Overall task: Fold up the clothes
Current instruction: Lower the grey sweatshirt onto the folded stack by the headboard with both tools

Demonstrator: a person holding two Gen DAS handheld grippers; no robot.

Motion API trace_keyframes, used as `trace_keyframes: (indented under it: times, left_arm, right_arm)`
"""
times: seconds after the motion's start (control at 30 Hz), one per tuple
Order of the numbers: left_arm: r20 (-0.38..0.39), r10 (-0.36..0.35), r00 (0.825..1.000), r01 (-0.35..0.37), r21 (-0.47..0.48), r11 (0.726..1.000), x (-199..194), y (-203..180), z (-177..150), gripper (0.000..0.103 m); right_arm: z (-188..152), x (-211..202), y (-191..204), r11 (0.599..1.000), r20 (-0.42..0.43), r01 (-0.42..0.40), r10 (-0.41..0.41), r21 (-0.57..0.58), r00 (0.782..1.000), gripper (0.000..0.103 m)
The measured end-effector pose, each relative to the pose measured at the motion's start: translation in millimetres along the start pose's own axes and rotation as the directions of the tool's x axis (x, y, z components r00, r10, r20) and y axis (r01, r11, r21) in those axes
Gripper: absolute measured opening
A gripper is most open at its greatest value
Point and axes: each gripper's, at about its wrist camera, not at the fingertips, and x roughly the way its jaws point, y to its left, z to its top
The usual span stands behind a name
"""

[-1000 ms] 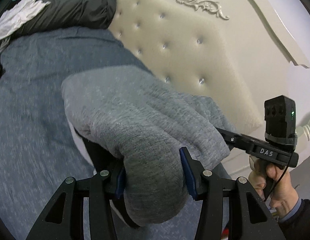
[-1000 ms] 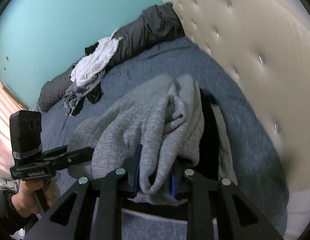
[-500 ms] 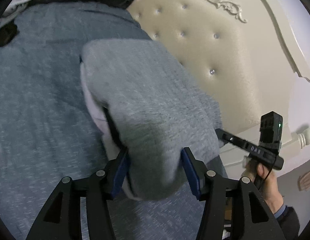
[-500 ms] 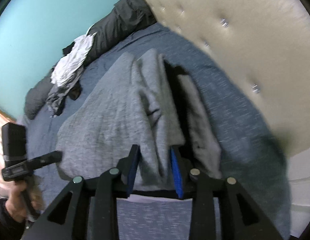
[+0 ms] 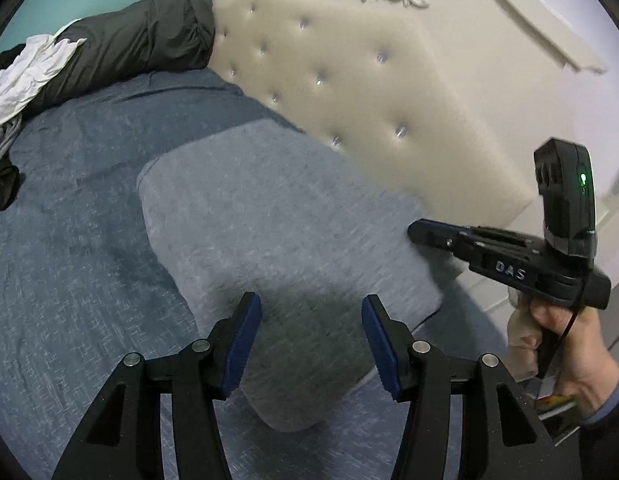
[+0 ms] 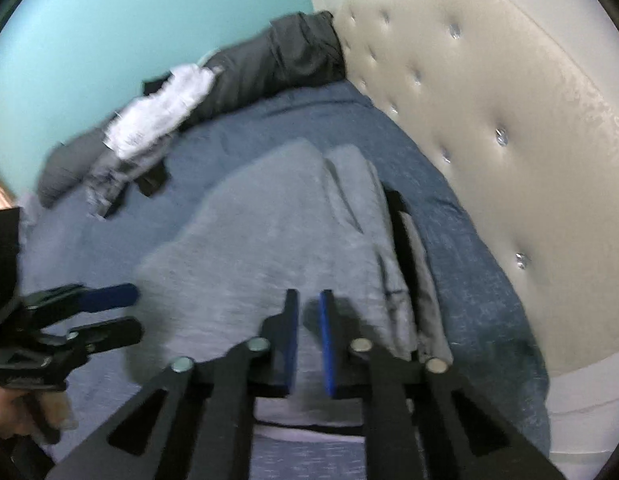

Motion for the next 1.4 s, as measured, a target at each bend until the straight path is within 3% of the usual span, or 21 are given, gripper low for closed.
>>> trace_keyframes:
  times: [0.13, 0.47, 0.6, 0.83, 0.93, 1.2, 1.4]
  left_arm:
    - [-0.003, -0.011, 1.0, 0.011, -0.001, 1.0, 11.8, 6.6, -9.5, 0.053]
    - [-0.004, -0.036, 0.999, 0.036, 0.013, 0.999, 22.7, 7.3, -19.3, 0.049]
    - [0.0, -0.031, 1.0, 0.031, -0.006, 0.999, 21.5, 8.9, -19.2, 0.049]
    - [0.001, -0.04, 0.999, 0.04, -0.038, 0.998, 20.7, 13.5, -18.7, 0.05]
    - [0.005, -0.028, 1.0, 0.028, -0.027, 0.999, 22.0, 10.5, -19.9, 0.05]
    - [0.012, -0.027, 1.0, 0.027, 0.01, 1.0, 26.6, 5.3, -20.2, 0.05]
    - [0.017, -0.02, 1.0, 0.02, 0.001, 1.0, 24.8, 10.4, -20.0, 0.05]
  right_arm:
    - [-10.8, 20.9, -16.4, 0.998, -0.021, 0.059, -0.058, 0.014, 0.998, 0.0]
    - [-34.7, 43.0, -50.8, 0.995, -0.02, 0.027, -0.025, 0.092, 0.999, 0.0]
    - [-29.2, 35.4, -45.0, 0.995, -0.018, 0.026, -0.024, 0.094, 1.0, 0.0]
    - [-22.9, 3.5, -23.8, 0.998, 0.076, 0.002, -0.006, 0.055, 0.997, 0.0]
    - [-26.9, 10.1, -18.2, 0.999, 0.059, 0.04, -0.042, 0.02, 0.997, 0.0]
    - [-43.6, 39.0, -43.3, 0.994, 0.044, 0.03, -0.035, 0.102, 0.998, 0.0]
    - [-38.1, 22.9, -31.5, 0.996, 0.07, 0.055, -0.06, 0.07, 0.996, 0.0]
